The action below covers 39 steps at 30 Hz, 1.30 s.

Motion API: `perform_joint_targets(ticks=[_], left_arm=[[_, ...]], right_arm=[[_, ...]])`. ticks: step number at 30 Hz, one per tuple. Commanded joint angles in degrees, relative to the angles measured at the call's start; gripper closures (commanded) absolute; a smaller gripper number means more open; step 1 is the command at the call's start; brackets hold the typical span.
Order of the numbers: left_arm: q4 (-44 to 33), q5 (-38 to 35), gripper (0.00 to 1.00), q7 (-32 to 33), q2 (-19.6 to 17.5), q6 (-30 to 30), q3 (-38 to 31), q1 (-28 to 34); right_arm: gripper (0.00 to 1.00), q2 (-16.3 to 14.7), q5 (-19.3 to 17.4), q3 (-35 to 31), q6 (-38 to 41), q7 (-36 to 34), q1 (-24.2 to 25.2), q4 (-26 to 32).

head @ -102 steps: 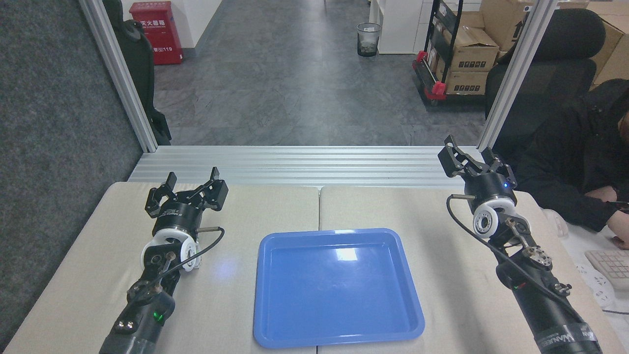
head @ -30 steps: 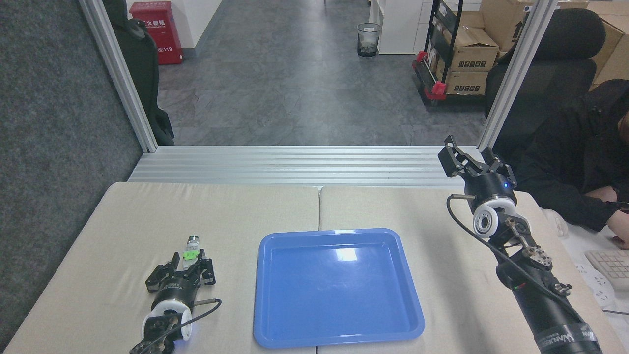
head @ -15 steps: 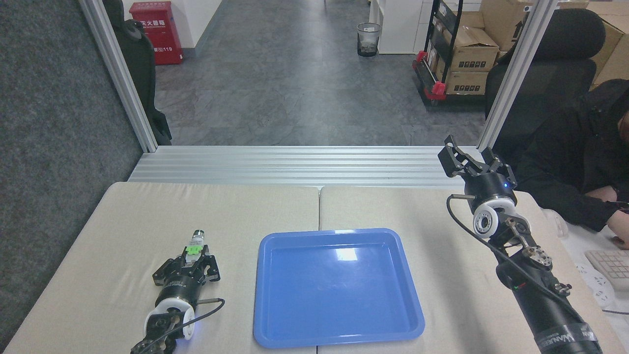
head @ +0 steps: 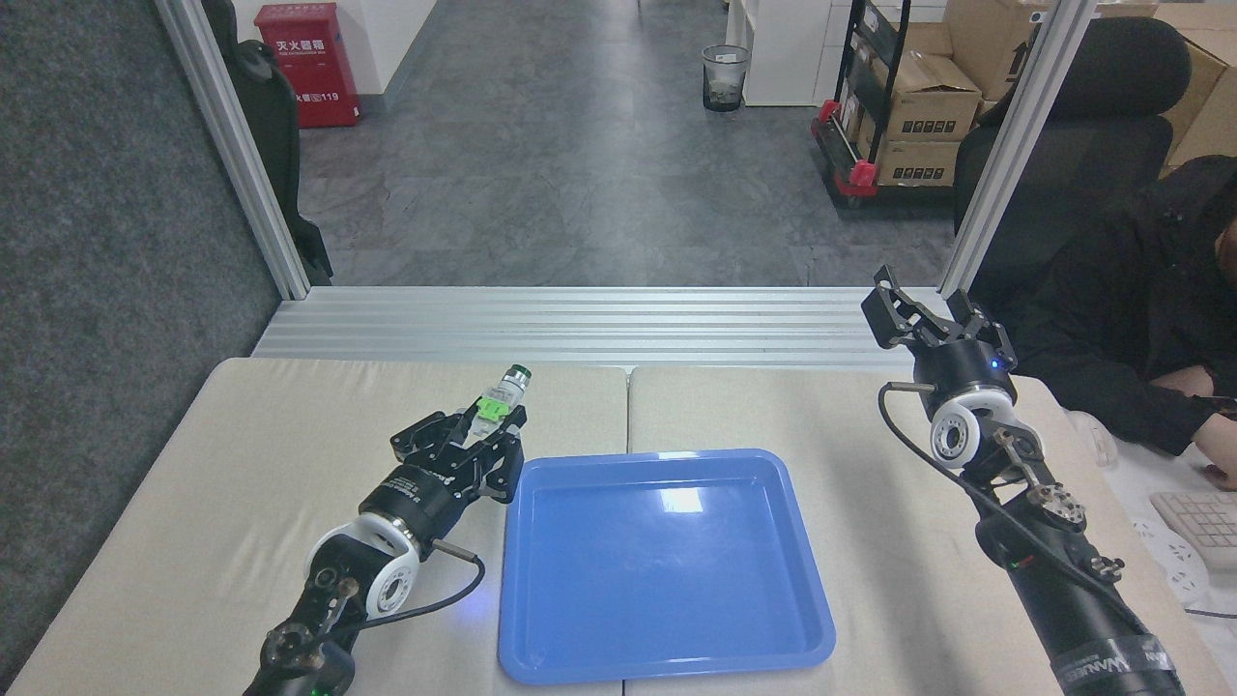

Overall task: Pick up switch part and place in tray
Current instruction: 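Lift the switch part and carry it over the blue tray, then lower the switch part into the tray and open the left gripper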

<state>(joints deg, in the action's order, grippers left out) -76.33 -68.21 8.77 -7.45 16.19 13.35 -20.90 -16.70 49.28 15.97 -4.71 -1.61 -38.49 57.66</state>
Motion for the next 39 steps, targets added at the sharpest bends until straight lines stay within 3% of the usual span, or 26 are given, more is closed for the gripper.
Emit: perform_joint_targets(ticks=[1, 4, 7, 9, 17, 22, 25, 27, 29, 33, 39], left_arm=[[-12.2, -1.0, 1.00, 2.0, 3.0, 3.4, 13.3, -0.5], [-5.0, -6.7, 1.00, 2.7, 3.3, 3.2, 20.3, -1.7], [4.0, -17.1, 1.00, 2.7, 6.2, 3.3, 22.5, -2.2], [7.2, -20.0, 1.00, 2.7, 7.5, 3.8, 22.5, -2.2], [7.8, -20.6, 1.00, 5.0, 7.6, 5.7, 22.8, -1.6], [4.7, -20.6, 1.00, 5.5, 4.2, 6.6, 22.7, -0.3], [3.1, -20.6, 0.98, 5.6, 3.9, 7.2, 22.4, -0.3], [1.7, -20.6, 0.85, 5.6, 4.0, 7.2, 22.3, -0.5], [1.5, -20.7, 0.53, 5.6, 4.1, 7.2, 22.3, -0.6], [1.7, -20.7, 0.46, 5.6, 4.1, 7.2, 22.3, -0.1], [1.4, -20.4, 0.18, 5.7, 4.5, 5.9, 21.7, -0.7]], right_arm=[[0.01, 0.0, -0.1, 0.0, 0.0, 0.0, 0.0, 0.0], [0.01, 0.0, 0.0, 0.0, 0.0, 0.0, 0.0, 0.0], [0.01, 0.0, 0.0, -0.1, 0.0, 0.0, 0.0, 0.0], [0.01, 0.0, 0.0, 0.0, 0.0, 0.0, 0.0, 0.0], [0.01, 0.0, -0.1, 0.0, 0.0, 0.0, 0.0, 0.0], [0.01, 0.0, -0.1, 0.0, 0.0, 0.0, 0.0, 0.0], [0.01, 0.0, -0.1, -0.1, 0.0, 0.0, 0.0, 0.0], [0.01, 0.1, 0.0, 0.0, 0.0, 0.0, 0.0, 0.0], [0.01, 0.0, -0.1, -0.1, 0.0, 0.0, 0.0, 0.0], [0.01, 0.1, -0.1, 0.0, 0.0, 0.0, 0.0, 0.0], [0.01, 0.0, 0.0, -0.1, 0.0, 0.0, 0.0, 0.0]])
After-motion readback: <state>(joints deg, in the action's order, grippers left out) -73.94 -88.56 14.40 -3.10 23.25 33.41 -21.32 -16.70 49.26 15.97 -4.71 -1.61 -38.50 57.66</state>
